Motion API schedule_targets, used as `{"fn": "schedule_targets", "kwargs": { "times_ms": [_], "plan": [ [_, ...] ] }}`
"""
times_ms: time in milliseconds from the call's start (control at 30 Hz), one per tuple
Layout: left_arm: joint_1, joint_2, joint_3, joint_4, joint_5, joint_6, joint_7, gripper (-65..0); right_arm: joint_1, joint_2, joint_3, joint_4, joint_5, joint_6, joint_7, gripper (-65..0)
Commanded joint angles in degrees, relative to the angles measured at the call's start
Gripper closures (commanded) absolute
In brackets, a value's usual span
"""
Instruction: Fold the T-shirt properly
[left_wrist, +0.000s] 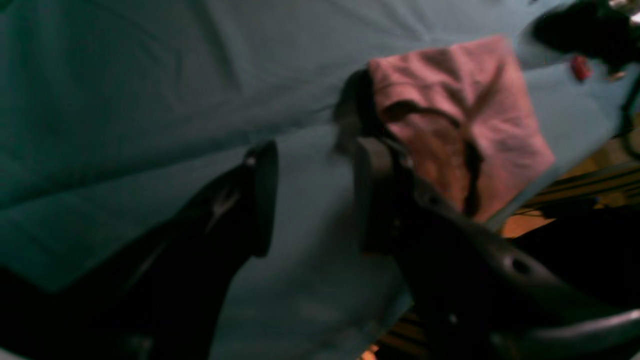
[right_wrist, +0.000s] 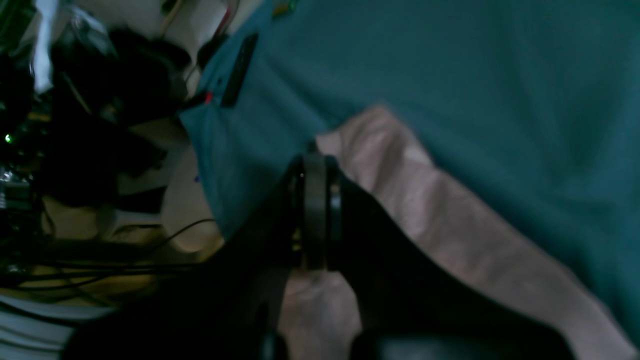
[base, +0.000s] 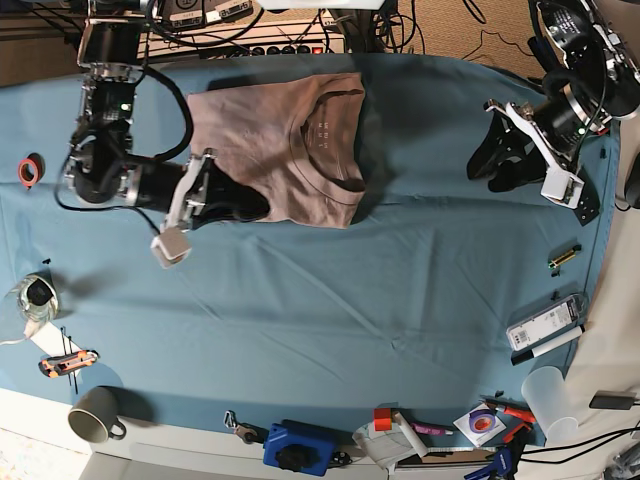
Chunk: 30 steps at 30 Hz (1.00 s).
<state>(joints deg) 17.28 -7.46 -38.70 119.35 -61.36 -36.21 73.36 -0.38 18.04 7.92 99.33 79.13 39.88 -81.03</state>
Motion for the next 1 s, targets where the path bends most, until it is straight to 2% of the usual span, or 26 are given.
{"fn": "schedule_targets", "kwargs": {
  "times_ms": [0, 100, 233, 367, 500, 600, 667, 833, 967],
  "plan": [
    [-0.09, -0.50, -0.17, 0.87, -0.07, 0.66, -1.38, -23.3, -0.15, 0.70, 1.75, 1.84, 1.31, 0.12, 1.03, 0.0],
    [0.22, -0.52, -0.17, 0.87, 3.41, 2.45, -1.40, -18.7, -3.13, 0.70, 6.12, 4.37, 0.33, 0.12, 1.03, 0.0],
    [0.57, -0.50, -0.17, 0.87, 6.05, 4.26, -1.42, 0.0, -8.83, 0.70, 12.52, 8.68, -0.13, 0.12, 1.03, 0.0],
    [2.73, -0.52, -0.17, 0.87, 9.42, 4.35, -1.42, 0.0, -15.56, 0.68, 18.84, 13.92, -3.61, 0.12, 1.03, 0.0],
    [5.81, -0.55, -0.17, 0.87, 13.16, 8.22, -1.44, 0.0, -22.01, 0.61, 23.76, 18.80, -4.24, 0.12, 1.03, 0.0],
    [7.61, -0.55, -0.17, 0.87, 16.26, 8.48, -1.42, 0.0, -25.94, 0.52, 26.36, 21.07, -5.97, 0.12, 1.03, 0.0],
    [8.35, -0.55, -0.17, 0.87, 18.56, 9.49, -1.40, 0.0, -28.39, 0.52, 27.26, 21.64, -6.60, 0.12, 1.03, 0.0],
    [10.62, -0.72, -0.17, 0.87, 26.67, 9.42, -1.38, 0.0, -35.54, 0.52, 27.39, 21.70, -8.11, 0.12, 1.03, 0.0],
    [14.36, -1.22, -0.17, 0.87, 27.56, 9.44, -1.36, 0.0, -41.57, 0.52, 27.39, 21.70, -9.49, 0.12, 1.03, 0.0]
  ]
}}
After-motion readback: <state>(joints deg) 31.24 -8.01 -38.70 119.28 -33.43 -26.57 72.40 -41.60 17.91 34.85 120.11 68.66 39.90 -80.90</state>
